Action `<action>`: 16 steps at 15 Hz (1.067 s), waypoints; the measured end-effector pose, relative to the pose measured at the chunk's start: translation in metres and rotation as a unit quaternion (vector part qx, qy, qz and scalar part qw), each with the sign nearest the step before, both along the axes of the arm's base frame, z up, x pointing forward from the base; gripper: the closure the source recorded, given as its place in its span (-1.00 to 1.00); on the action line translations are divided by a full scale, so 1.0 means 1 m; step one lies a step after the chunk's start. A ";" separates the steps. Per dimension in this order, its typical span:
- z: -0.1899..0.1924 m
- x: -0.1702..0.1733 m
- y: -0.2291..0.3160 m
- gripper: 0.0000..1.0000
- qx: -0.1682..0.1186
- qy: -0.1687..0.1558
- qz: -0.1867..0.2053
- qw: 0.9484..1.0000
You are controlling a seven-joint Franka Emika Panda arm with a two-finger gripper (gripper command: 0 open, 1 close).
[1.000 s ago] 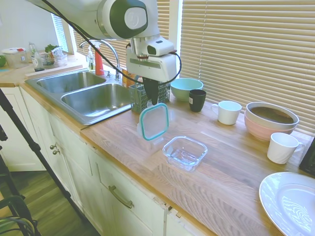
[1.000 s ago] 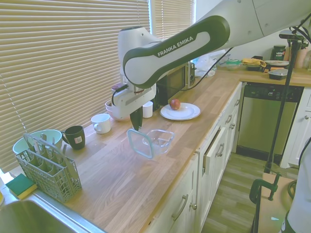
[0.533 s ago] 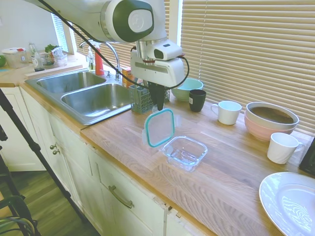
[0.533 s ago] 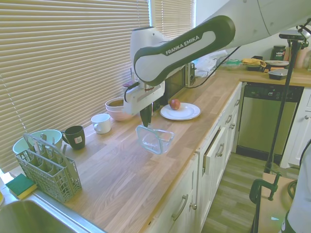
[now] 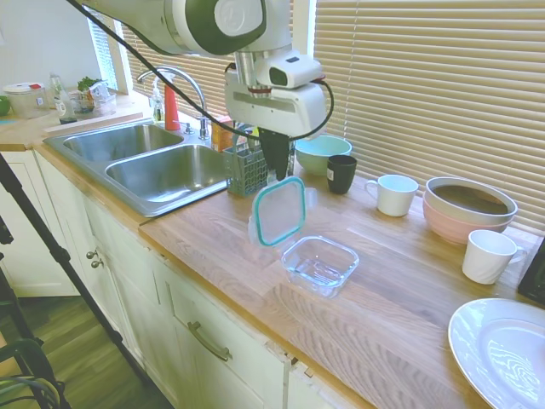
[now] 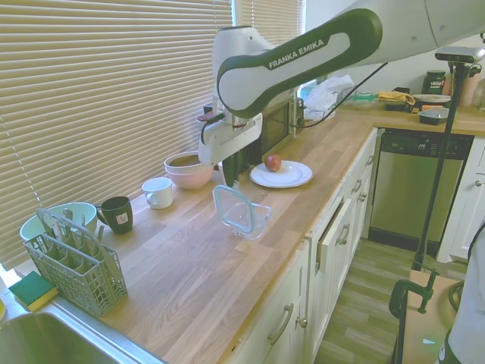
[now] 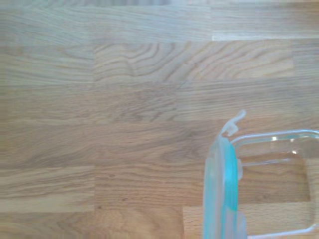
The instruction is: Cover the lid of the food container
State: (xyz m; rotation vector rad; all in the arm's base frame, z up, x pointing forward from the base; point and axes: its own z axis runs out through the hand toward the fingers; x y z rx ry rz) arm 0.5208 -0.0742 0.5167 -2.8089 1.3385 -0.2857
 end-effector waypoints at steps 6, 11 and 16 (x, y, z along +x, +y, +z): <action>0.002 -0.003 -0.008 1.00 0.012 0.000 0.016 1.000; -0.003 0.000 -0.004 1.00 0.015 0.004 0.033 0.999; -0.012 0.005 -0.009 1.00 0.020 0.006 0.038 0.999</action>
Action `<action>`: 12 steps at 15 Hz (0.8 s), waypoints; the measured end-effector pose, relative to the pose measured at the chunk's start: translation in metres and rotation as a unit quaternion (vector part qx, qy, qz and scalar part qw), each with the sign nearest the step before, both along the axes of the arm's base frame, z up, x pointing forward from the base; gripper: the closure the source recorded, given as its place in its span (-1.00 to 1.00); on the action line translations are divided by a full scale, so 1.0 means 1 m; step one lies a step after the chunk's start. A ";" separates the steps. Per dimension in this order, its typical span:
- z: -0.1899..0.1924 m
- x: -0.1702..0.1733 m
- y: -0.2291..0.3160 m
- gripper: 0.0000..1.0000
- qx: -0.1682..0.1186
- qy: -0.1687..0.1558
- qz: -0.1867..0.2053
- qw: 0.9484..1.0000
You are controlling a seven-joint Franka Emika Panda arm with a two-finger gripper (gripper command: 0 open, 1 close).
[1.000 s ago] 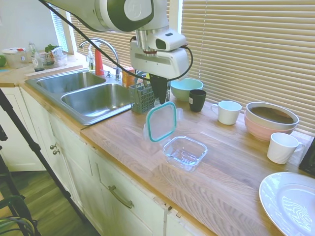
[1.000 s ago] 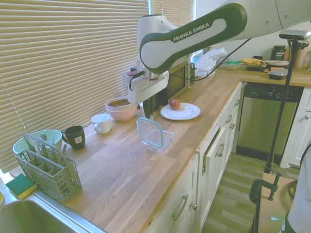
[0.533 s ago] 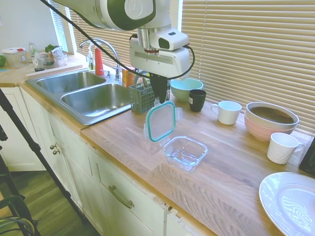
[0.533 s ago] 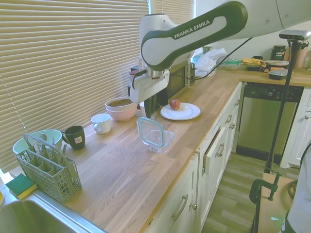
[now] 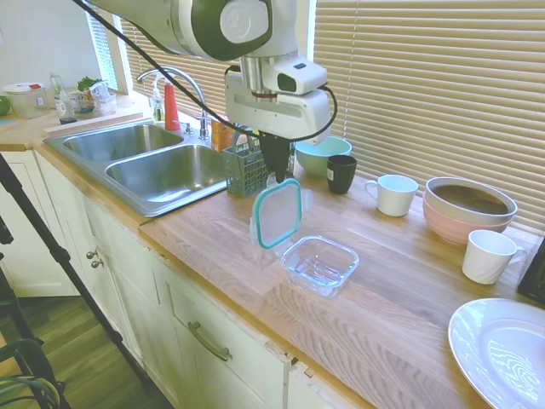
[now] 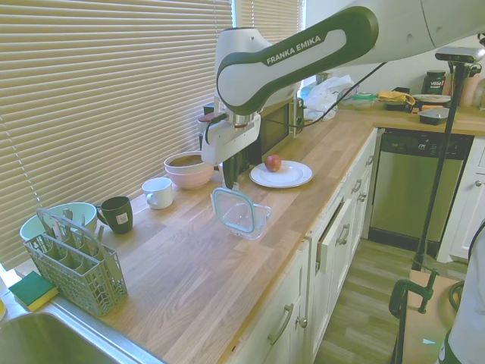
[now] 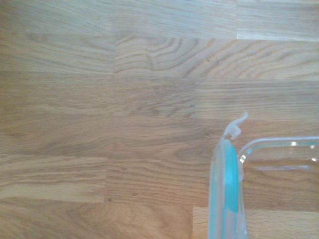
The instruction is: Cover the lid of the food container
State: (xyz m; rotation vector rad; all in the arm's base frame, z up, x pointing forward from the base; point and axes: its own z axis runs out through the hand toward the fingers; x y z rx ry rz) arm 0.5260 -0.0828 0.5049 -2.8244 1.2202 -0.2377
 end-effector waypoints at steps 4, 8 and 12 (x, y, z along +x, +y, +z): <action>0.002 0.001 -0.014 1.00 0.005 -0.006 -0.004 1.000; 0.005 0.000 -0.033 1.00 0.012 -0.011 -0.007 1.000; -0.004 -0.002 -0.061 1.00 0.023 -0.011 -0.008 1.000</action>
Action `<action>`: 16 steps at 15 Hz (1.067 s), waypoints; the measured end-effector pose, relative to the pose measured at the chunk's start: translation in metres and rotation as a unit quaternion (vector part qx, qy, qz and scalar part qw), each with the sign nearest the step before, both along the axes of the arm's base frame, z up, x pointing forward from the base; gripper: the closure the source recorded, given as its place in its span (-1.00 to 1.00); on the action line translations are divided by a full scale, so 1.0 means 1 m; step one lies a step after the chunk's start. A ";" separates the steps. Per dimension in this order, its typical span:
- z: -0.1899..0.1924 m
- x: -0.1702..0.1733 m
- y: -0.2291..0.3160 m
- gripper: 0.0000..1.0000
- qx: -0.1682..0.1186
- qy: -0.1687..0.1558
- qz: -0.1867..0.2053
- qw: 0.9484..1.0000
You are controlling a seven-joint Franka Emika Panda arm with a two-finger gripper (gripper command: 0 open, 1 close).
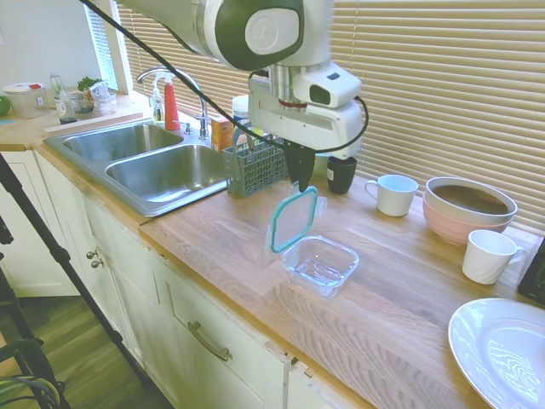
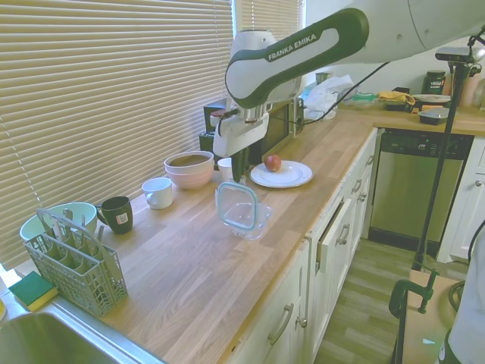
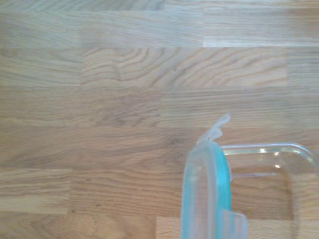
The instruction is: Cover the lid of the food container
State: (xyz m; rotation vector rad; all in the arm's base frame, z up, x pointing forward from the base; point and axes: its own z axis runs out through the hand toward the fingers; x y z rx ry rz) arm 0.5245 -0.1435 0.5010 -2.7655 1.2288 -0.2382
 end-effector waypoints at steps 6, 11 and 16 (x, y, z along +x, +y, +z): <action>-0.010 -0.001 -0.043 1.00 0.028 -0.008 0.003 1.000; -0.036 0.005 -0.086 1.00 0.050 -0.003 -0.007 0.999; -0.067 0.012 -0.117 1.00 0.065 0.006 -0.016 0.998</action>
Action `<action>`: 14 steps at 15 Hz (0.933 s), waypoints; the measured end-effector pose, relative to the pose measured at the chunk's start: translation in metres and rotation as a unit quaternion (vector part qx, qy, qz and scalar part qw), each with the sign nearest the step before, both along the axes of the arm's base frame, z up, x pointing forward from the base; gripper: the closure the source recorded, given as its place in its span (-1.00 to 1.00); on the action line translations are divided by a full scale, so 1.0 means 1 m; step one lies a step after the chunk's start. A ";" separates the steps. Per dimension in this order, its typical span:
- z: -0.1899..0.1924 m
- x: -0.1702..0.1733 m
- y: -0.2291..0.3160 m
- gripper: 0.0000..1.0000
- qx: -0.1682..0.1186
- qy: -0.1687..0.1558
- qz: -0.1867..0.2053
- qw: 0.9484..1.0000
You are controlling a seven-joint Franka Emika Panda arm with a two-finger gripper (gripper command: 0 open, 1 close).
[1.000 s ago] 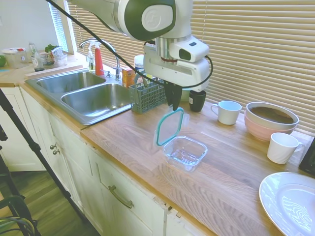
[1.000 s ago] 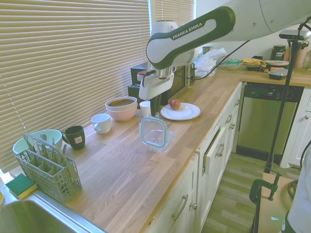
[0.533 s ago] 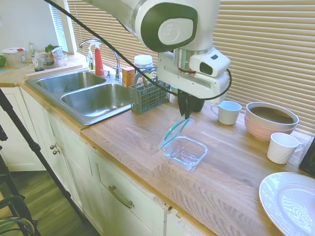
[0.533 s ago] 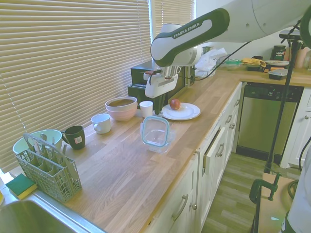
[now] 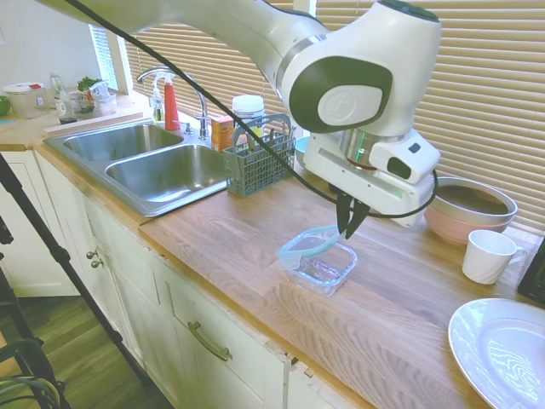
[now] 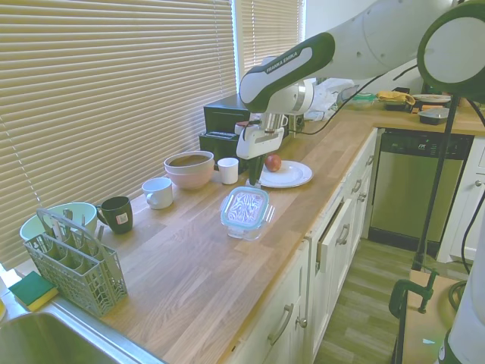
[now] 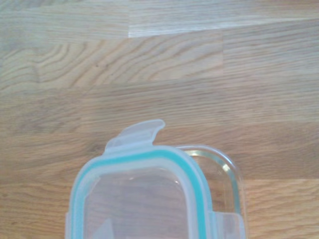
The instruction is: Cover the lid of the food container
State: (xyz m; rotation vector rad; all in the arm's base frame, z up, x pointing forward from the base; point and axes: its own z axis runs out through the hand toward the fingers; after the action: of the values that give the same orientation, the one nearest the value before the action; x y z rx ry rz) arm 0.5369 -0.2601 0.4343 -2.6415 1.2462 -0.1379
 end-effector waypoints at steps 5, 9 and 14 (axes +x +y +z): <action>-0.021 0.008 -0.014 1.00 0.011 0.007 -0.008 1.000; -0.032 0.012 -0.018 1.00 0.017 0.011 -0.012 1.000; -0.037 0.009 -0.026 1.00 0.021 0.012 -0.015 1.000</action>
State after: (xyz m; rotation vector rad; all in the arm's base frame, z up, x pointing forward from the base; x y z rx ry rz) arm 0.5458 -0.2859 0.3969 -2.5973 1.2827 -0.0841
